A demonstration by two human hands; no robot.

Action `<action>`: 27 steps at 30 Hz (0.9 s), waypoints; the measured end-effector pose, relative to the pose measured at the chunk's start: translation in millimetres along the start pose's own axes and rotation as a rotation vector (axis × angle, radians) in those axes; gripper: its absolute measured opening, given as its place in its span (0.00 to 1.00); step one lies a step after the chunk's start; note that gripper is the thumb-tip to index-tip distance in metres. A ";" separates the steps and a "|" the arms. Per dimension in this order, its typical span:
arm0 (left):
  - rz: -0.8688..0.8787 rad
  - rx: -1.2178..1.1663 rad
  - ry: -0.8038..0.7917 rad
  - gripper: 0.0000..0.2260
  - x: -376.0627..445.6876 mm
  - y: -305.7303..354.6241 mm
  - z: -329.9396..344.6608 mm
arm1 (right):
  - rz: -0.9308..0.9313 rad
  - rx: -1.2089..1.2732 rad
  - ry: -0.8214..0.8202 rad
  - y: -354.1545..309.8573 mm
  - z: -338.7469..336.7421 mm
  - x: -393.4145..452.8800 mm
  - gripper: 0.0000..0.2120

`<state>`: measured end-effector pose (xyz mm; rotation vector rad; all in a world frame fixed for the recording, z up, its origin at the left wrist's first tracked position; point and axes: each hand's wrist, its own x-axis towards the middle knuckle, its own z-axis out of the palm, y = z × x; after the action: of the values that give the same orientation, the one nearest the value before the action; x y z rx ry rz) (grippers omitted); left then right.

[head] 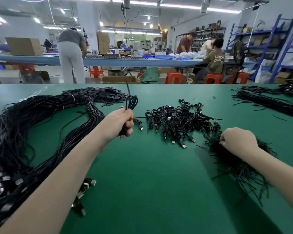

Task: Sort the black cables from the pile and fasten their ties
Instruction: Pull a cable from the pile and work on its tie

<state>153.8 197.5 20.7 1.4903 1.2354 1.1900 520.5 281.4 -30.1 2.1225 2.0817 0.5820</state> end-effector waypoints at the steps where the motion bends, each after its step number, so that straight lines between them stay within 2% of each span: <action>1: -0.002 0.008 -0.017 0.12 -0.8 2.3 -1.7 | -0.008 -0.025 0.008 -1.5 -1.4 0.4 0.08; 4: -0.006 0.138 -0.105 0.12 -2.6 5.3 -3.4 | 0.015 0.026 -0.020 -2.8 -8.5 2.4 0.06; 9: -0.003 0.235 -0.172 0.13 -6.5 7.1 -0.5 | 0.121 0.301 -0.068 2.3 -18.5 2.0 0.04; 12: 0.000 0.197 -0.193 0.14 -7.9 6.9 2.8 | 0.128 0.547 0.031 4.4 -20.4 -0.5 0.05; 14: -0.004 0.181 -0.202 0.14 -9.7 6.6 4.6 | 0.114 0.699 0.203 0.3 -25.7 -3.9 0.06; 16: 0.003 0.226 -0.196 0.13 -11.1 6.8 6.9 | 0.011 0.755 0.435 -11.0 -37.5 -11.6 0.08; 18: 0.023 0.269 -0.183 0.14 -11.8 7.6 9.6 | -0.158 0.890 0.578 -33.4 -59.4 -27.7 0.07; 21: 0.053 0.329 -0.169 0.14 -13.9 8.3 15.1 | -0.356 1.155 0.587 -72.6 -97.4 -58.0 0.07; 23: 0.079 0.362 -0.173 0.14 -16.6 8.8 18.8 | -0.465 1.185 0.608 -96.2 -116.6 -73.4 0.04; 27: 0.129 0.603 -0.228 0.14 -19.9 10.0 26.5 | -0.483 1.272 0.590 -123.4 -134.8 -87.7 0.02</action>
<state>180.4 175.4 22.2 2.1054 1.4247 0.7192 359.5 176.9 35.0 1.6856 3.8297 -0.3909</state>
